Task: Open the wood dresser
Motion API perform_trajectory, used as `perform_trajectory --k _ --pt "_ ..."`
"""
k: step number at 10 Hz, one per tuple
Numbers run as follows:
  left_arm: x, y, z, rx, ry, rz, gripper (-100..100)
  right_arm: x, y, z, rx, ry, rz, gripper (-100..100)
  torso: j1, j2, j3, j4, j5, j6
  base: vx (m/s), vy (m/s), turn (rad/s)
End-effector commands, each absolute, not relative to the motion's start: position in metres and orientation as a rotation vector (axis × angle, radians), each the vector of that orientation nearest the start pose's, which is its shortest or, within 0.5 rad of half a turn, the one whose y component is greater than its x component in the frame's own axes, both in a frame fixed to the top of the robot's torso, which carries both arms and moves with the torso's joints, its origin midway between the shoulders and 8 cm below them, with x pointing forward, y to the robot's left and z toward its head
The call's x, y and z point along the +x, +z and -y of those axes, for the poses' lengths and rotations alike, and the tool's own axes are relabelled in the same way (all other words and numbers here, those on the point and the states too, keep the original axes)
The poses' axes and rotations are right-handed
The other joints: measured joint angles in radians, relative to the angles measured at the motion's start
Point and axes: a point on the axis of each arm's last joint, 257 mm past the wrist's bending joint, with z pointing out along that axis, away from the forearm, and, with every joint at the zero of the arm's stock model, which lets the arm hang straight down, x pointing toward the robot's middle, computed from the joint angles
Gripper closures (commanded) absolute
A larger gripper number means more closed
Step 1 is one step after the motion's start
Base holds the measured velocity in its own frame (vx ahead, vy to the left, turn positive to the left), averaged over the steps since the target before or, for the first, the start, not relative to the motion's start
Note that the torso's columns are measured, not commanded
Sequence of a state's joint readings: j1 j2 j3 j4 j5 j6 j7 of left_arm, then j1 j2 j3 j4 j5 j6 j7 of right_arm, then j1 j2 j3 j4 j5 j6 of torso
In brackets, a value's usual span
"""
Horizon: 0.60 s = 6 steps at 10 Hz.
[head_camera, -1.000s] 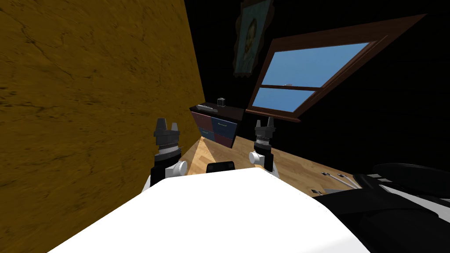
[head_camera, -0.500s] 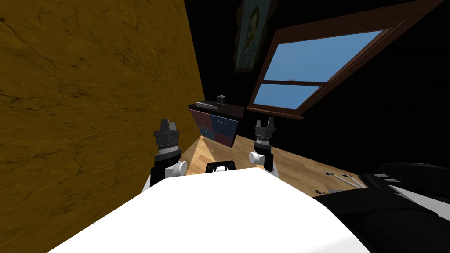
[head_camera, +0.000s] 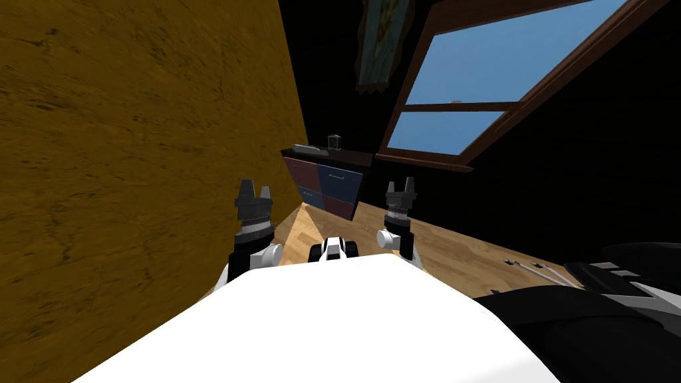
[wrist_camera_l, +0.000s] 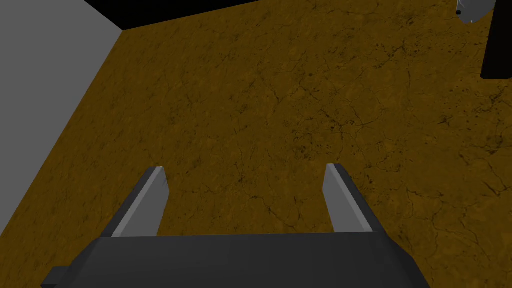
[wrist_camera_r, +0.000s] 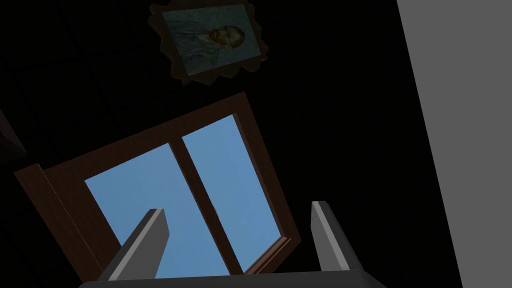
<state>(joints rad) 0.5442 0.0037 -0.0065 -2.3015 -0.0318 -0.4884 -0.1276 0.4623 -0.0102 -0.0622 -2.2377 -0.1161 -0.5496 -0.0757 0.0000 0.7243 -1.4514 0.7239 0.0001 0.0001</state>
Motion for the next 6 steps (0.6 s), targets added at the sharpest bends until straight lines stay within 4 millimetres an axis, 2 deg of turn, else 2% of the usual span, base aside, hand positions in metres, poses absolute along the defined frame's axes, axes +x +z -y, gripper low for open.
perform_trajectory --k 1,6 --pt "0.344 0.008 -0.268 -0.544 -1.145 -0.753 -100 0.34 0.029 0.31 0.706 1.403 -0.489 0 0.0 0.008 -0.02 0.01 0.0 0.0 0.045 -0.017 -0.022" --pt "0.357 -0.024 -0.256 -0.458 -1.121 -0.846 -100 0.34 0.029 0.31 0.707 1.403 -0.489 0 0.0 0.013 -0.025 0.014 0.0 0.0 0.084 -0.031 -0.032"
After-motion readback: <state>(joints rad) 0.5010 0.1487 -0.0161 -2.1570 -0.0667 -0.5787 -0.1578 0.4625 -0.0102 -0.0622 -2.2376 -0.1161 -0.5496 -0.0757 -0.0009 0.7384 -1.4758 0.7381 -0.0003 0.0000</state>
